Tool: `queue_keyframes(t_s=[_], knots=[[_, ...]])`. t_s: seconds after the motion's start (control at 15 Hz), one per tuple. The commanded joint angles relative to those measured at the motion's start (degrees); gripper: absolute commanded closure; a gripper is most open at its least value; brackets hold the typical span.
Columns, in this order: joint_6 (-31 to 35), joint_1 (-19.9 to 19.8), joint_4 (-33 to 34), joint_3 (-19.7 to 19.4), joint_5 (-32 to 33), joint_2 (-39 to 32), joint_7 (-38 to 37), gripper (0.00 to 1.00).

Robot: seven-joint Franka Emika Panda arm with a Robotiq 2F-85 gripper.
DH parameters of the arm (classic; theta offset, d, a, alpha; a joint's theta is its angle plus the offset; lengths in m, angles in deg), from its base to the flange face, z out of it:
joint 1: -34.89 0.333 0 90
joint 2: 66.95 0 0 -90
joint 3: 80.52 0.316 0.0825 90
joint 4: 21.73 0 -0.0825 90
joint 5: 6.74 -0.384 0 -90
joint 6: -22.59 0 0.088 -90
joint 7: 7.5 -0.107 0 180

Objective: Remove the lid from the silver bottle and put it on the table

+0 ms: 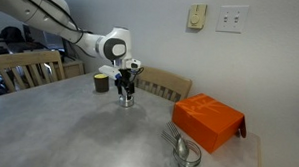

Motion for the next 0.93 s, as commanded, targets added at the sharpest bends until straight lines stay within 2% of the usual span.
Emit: queue_keyframes(t_s=[0.0,0.13,0.2,0.53,0.87], knots=[[-0.29,0.98,1.56,-0.74,0.83,-1.18,-1.18,0.40],[-0.16,1.35,1.80,-0.76,1.00,-1.07,-1.44,0.53],[-0.08,1.52,1.72,-0.78,1.06,-1.10,-1.57,0.56],[-0.85,2.30,-1.44,-1.18,2.35,2.09,-0.85,0.56],[-3.15,3.51,-6.55,-3.78,6.22,8.72,-1.78,0.56]])
